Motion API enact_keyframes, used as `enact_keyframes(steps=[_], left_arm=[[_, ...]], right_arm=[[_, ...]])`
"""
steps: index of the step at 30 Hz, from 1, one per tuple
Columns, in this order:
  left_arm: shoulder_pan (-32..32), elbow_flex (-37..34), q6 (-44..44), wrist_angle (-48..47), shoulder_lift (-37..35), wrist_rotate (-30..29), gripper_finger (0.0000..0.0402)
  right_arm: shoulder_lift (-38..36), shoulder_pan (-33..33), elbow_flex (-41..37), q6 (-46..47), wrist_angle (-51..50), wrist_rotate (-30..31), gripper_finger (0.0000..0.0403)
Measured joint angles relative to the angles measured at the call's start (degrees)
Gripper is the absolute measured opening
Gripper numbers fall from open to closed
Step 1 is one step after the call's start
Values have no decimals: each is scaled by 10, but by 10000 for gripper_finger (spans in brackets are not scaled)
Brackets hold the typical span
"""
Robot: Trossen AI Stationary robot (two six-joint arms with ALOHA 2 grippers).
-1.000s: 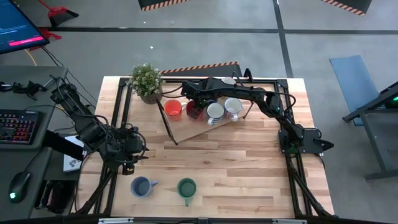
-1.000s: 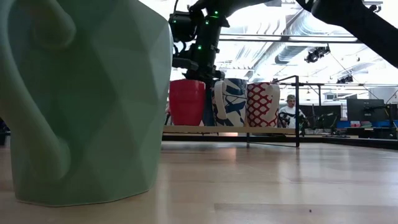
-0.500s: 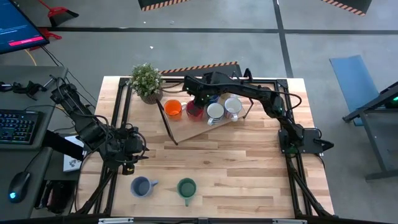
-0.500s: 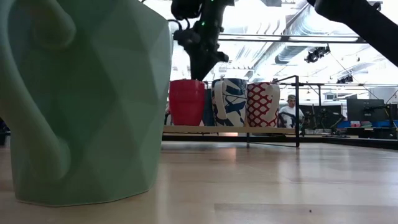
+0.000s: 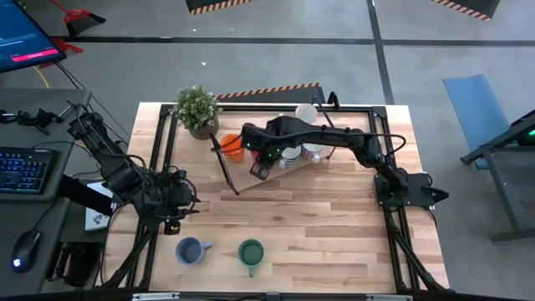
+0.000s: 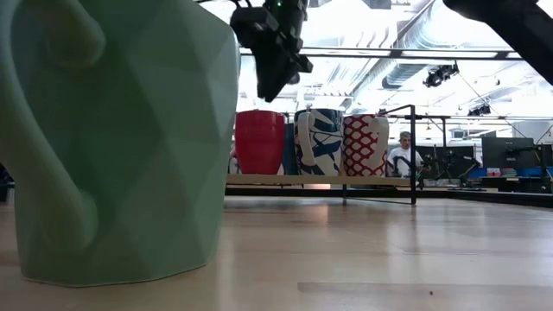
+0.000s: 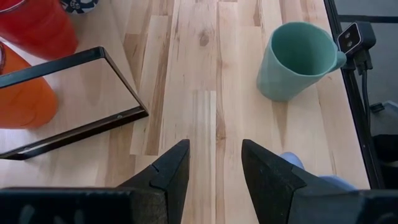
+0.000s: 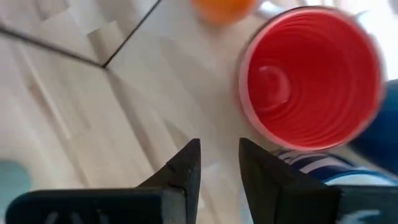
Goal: Place coffee mugs
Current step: Put the red mug on the shelf
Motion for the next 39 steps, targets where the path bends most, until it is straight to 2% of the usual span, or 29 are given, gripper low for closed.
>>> enact_keyframes(steps=[6,18,39], left_arm=[[0,0,-3,0,0,0,133],[0,0,-4,0,0,0,133],[0,0,-5,0,0,0,133]], right_arm=[[0,16,-9,1,-5,-10,87],[1,2,-74,7,30,3,87],[1,-29,-74,-2,53,23,87]])
